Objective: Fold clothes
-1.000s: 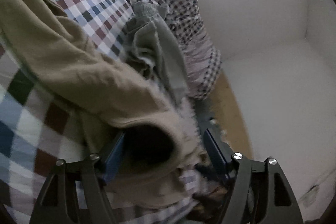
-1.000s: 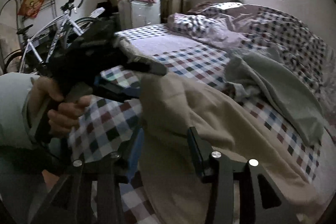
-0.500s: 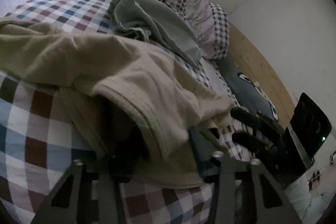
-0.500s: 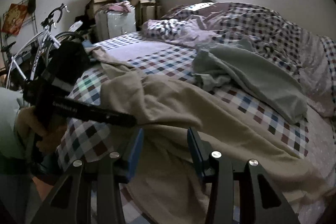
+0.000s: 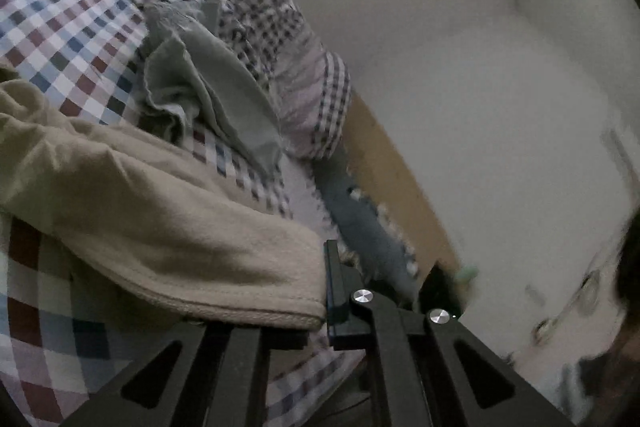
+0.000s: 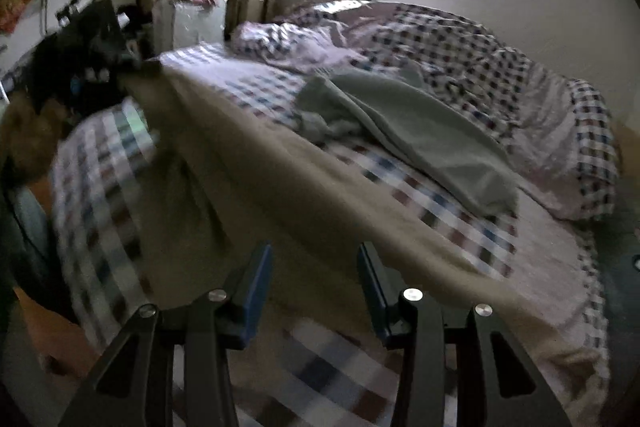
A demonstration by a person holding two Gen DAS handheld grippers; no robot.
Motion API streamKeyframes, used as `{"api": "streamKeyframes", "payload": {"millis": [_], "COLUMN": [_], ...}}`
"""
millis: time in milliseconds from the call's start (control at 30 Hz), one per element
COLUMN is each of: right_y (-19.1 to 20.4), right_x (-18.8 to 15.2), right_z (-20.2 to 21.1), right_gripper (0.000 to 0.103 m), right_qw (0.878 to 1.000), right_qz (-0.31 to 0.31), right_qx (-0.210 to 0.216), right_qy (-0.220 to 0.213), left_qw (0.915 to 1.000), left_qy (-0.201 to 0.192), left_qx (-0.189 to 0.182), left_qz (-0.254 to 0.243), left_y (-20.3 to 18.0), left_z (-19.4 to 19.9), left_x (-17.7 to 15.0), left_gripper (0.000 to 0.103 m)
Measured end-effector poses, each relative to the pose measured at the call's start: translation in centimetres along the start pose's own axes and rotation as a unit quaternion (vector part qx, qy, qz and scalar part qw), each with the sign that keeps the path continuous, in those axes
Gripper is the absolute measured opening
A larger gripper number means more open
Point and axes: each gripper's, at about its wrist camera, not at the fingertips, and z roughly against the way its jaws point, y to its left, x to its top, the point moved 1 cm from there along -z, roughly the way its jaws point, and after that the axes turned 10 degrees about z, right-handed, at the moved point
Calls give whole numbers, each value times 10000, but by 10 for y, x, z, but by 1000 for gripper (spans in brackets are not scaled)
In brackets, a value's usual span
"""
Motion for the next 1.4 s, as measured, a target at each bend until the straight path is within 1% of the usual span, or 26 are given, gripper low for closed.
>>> {"api": "streamKeyframes", "payload": {"millis": [67, 167, 267, 400, 533, 667, 800, 900, 1000, 1067, 1300, 1400], "right_y": [3, 14, 26, 32, 8, -19, -39, -40, -40, -40, -57, -56], "right_x": [-9, -21, -32, -40, -49, -58, -69, -72, -74, -76, -75, -77], "right_z": [1, -2, -16, -35, -33, -25, -23, -28, -36, -41, -55, -61], "right_gripper": [47, 47, 46, 45, 46, 45, 45, 45, 45, 45, 45, 45], "right_qw": [9999, 9984, 9939, 9870, 9888, 9906, 9893, 9883, 9871, 9865, 9906, 9901], "right_qz": [94, 476, 906, 1330, 1062, 728, 518, 585, 680, 717, 416, 518], "right_qx": [8, -121, -262, -349, -451, -549, -714, -695, -691, -678, -522, -488], "right_qy": [84, 291, 570, 837, 946, 1020, 1162, 1222, 1277, 1305, 1196, 1207], "left_qw": [9996, 9981, 9969, 9967, 9959, 9938, 9897, 9853, 9824, 9820, 9810, 9811], "left_qy": [-120, -272, -388, -444, -561, -752, -1006, -1189, -1248, -1251, -1237, -1220], "left_qx": [-117, -275, -274, -110, 171, 328, 496, 642, 786, 855, 974, 1030], "left_qz": [220, 480, 631, 677, 694, 747, 888, 1048, 1143, 1127, 1133, 1095], "left_y": [4, 9, 14, 20, 27, 35, 46, 58, 67, 68, 69, 69], "left_z": [4, 1, 0, -9, -13, -12, -12, -15, -20, -22, -25, -24], "left_x": [10, 21, 32, 37, 42, 48, 56, 62, 68, 69, 71, 71], "left_gripper": [4, 4, 4, 4, 4, 4, 4, 3, 3, 3, 3, 3]}}
